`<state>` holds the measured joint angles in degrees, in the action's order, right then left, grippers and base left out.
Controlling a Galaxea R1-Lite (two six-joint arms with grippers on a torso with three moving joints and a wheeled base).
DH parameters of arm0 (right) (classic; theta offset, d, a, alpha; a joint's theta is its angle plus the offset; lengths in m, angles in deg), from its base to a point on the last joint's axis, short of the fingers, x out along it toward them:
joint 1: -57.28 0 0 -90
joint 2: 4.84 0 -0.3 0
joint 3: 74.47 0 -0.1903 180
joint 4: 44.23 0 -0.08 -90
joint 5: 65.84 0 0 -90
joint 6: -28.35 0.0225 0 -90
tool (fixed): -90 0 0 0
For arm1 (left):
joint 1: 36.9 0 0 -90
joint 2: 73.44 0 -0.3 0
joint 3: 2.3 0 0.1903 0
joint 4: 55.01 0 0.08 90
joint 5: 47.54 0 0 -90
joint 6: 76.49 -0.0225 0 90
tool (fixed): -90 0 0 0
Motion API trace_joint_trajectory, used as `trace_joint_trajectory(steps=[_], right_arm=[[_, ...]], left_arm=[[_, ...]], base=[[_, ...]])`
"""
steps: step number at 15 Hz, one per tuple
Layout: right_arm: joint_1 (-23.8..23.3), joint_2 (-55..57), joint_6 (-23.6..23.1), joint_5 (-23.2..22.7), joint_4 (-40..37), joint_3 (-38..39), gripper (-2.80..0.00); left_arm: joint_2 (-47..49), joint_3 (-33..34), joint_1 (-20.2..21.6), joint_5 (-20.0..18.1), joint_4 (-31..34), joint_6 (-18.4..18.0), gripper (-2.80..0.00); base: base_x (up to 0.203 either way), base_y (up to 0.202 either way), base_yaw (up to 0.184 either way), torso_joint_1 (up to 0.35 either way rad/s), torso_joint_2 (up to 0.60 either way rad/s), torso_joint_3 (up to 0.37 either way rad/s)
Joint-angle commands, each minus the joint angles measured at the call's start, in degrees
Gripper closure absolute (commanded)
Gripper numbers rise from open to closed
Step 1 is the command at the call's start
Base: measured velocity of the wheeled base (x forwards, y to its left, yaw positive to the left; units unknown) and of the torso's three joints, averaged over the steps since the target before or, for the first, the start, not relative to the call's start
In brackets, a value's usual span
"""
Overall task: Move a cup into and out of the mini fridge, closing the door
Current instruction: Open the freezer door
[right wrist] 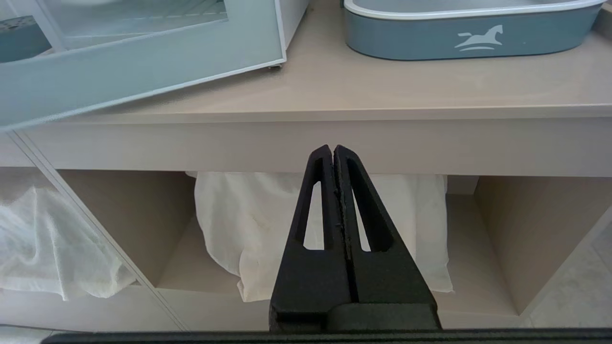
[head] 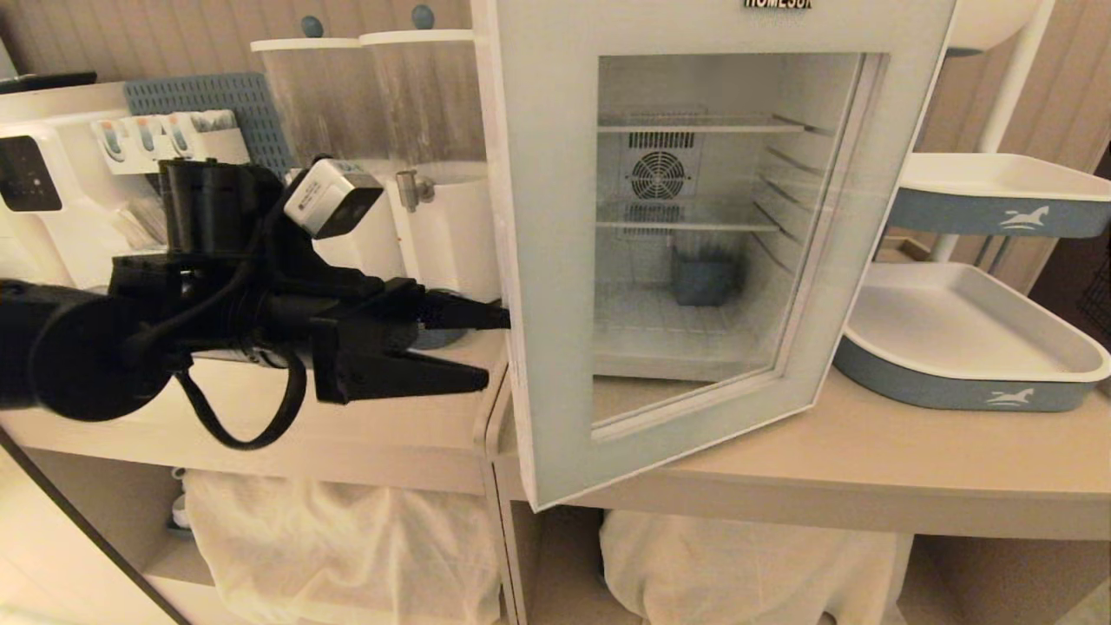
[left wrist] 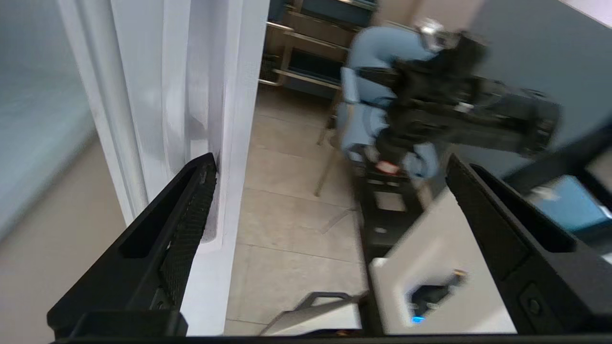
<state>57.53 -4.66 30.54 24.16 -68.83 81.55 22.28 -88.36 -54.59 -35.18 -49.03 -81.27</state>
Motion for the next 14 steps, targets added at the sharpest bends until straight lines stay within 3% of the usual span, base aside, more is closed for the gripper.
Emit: trace_joint_trajectory(steps=[1, 4, 7, 12, 14], right_arm=[[0.0, 0.1, 0.0, -0.1, 0.1, 0.0, 0.0], [0.0, 0.1, 0.0, 0.0, 0.1, 0.0, 0.0], [0.0, 0.1, 0.0, 0.0, 0.1, 0.0, 0.0], [0.0, 0.1, 0.0, 0.0, 0.1, 0.0, 0.0], [0.0, 0.1, 0.0, -0.1, 0.1, 0.0, 0.0]], left_arm=[[-4.7, 2.8, -2.5, 0.4, -0.1, -0.1, -2.8], [-8.9, 6.0, -7.6, 3.4, 0.0, 0.0, -2.8], [-12.0, 8.1, -15.7, 5.4, 0.3, 0.5, -2.8], [-14.9, 10.9, -30.5, 15.6, 0.5, 1.1, -2.8], [-16.5, 12.1, -32.9, 17.2, 0.6, 1.3, -2.8]], base=[[0.0, 0.0, 0.0, 0.0, 0.0, 0.0], [0.0, 0.0, 0.0, 0.0, 0.0, 0.0], [0.0, 0.0, 0.0, 0.0, 0.0, 0.0], [0.0, 0.0, 0.0, 0.0, 0.0, 0.0], [0.0, 0.0, 0.0, 0.0, 0.0, 0.0]])
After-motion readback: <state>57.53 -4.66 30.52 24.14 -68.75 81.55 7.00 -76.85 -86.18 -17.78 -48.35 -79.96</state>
